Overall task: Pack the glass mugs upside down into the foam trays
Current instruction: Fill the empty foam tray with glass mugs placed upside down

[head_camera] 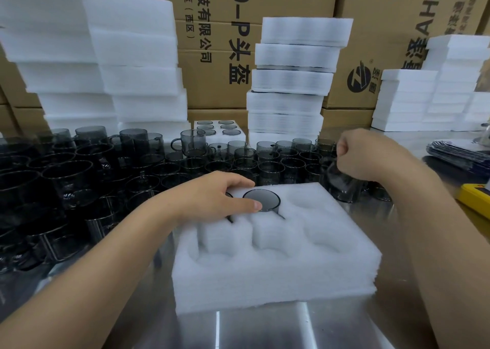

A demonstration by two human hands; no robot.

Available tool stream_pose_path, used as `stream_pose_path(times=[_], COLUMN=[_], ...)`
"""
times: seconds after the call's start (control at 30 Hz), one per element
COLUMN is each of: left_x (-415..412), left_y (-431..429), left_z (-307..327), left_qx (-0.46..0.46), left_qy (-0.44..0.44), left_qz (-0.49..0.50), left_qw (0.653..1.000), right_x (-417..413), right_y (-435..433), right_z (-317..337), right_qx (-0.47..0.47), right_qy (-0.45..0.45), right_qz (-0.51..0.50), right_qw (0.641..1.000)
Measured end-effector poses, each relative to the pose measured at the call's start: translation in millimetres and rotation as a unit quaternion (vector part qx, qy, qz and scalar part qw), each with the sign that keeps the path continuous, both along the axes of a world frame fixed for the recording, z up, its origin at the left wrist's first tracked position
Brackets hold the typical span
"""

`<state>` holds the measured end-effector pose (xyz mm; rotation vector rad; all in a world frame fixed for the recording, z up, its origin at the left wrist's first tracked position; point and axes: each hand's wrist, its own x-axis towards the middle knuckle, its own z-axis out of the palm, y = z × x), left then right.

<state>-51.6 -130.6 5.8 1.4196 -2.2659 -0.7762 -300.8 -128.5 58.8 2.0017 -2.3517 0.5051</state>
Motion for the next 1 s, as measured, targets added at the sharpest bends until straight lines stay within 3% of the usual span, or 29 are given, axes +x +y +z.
stream_pose_path(times=[0.1,0.2,0.37,0.5,0.6,0.73,0.83,1.0], left_x=[-1,-4,-6,-5,-8,-20,-20,-15], left_y=[1,4,5,-1,-1,-1,-1,-3], left_z=[-2,-3,-4,-4,-1,2,2,0], left_qx=[0.011,0.010,-0.009,-0.119,-0.119,-0.019,0.024,0.047], left_qy=[0.006,0.020,0.018,0.001,0.162,0.389,0.442,0.443], left_qz=[0.001,0.012,0.030,0.047,0.055,0.084,0.098,0.068], left_qw=[1.000,1.000,0.999,0.992,0.978,0.917,0.891,0.893], right_x=[6,12,38,56,62,65,66,67], right_y=[1,-2,2,5,6,6,7,7], right_z=[-2,-6,-17,-29,-34,-36,-38,-39], right_qx=[-0.127,-0.194,-0.226,-0.214,-0.246,-0.256,-0.235,-0.225], right_qy=[-0.045,-0.128,-0.183,-0.218,-0.217,-0.228,-0.242,-0.245], right_qz=[0.029,0.081,0.198,0.274,0.299,0.327,0.356,0.360], right_qw=[0.990,0.969,0.936,0.912,0.896,0.881,0.871,0.872])
